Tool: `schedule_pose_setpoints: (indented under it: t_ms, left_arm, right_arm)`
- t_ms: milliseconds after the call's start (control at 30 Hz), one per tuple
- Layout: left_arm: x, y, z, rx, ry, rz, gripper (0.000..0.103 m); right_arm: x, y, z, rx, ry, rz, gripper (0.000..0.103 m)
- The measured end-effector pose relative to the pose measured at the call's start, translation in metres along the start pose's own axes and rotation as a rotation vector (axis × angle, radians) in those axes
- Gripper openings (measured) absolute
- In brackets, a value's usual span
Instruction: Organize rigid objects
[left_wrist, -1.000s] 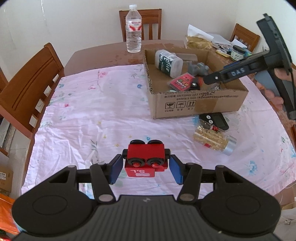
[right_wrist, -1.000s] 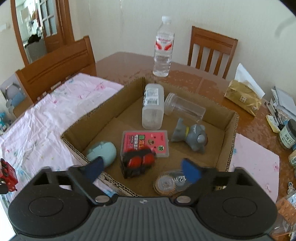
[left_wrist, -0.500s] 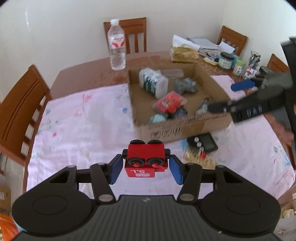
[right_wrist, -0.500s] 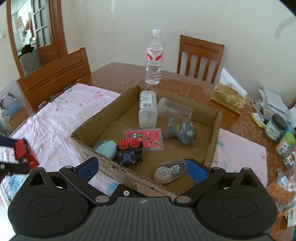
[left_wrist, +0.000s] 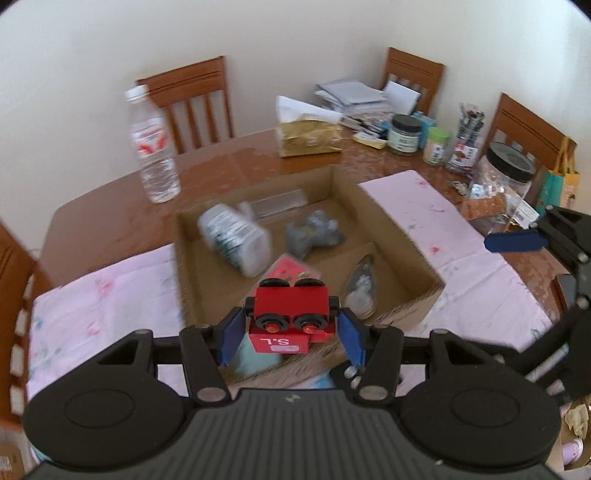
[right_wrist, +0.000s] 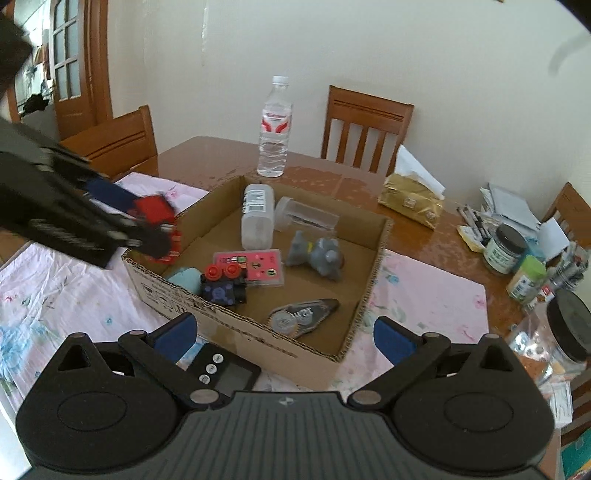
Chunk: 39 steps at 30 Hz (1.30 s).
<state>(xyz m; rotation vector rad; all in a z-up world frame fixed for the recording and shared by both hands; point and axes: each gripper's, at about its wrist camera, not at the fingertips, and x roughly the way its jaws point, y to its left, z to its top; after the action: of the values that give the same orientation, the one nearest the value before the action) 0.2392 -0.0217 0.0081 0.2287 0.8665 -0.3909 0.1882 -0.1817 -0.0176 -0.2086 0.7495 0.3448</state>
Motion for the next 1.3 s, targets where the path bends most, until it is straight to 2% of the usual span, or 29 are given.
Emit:
schedule_pose_setpoints:
  t_ms: [300, 533, 567, 600, 633, 667, 700, 767, 967, 1167, 1300]
  left_arm:
    - [0.058, -0.042, 0.023, 0.081, 0.064, -0.124, 0.055]
    - [0.082, -0.06, 0.028, 0.108, 0.079, -0.182, 0.055]
    - [0.084, -0.061, 0.029, 0.106, 0.076, -0.187, 0.057]
    - [0.084, -0.061, 0.03, 0.101, 0.07, -0.192, 0.067]
    - [0.084, -0.061, 0.031, 0.093, 0.064, -0.191, 0.074]
    - [0.082, -0.06, 0.032, 0.083, 0.048, -0.184, 0.09]
    - [0.08, -0.059, 0.033, 0.075, 0.031, -0.173, 0.098]
    - [0.073, -0.055, 0.033, 0.066, 0.0, -0.153, 0.098]
    - [0.056, -0.04, 0.024, 0.03, -0.002, -0.085, 0.099]
    - [0.031, -0.027, -0.003, -0.001, -0.023, -0.022, 0.099]
    - [0.019, -0.022, -0.028, -0.025, -0.015, 0.01, 0.1]
  right_arm:
    - [-0.008, -0.028, -0.011, 0.081, 0.003, -0.058, 0.103]
    - [-0.003, -0.04, -0.022, 0.114, 0.044, -0.092, 0.103]
    - [-0.003, -0.041, -0.023, 0.114, 0.049, -0.095, 0.103]
    - [-0.002, -0.041, -0.024, 0.114, 0.054, -0.1, 0.103]
    - [-0.002, -0.042, -0.025, 0.115, 0.057, -0.102, 0.103]
    - [-0.002, -0.042, -0.025, 0.116, 0.059, -0.103, 0.103]
    - [-0.001, -0.042, -0.026, 0.117, 0.063, -0.103, 0.103]
    - [-0.001, -0.042, -0.026, 0.116, 0.066, -0.106, 0.103]
    - [0.002, -0.038, -0.026, 0.116, 0.072, -0.093, 0.103]
    - [0.01, -0.028, -0.035, 0.109, 0.089, -0.068, 0.103]
    - [0.022, -0.022, -0.05, 0.126, 0.137, -0.051, 0.103]
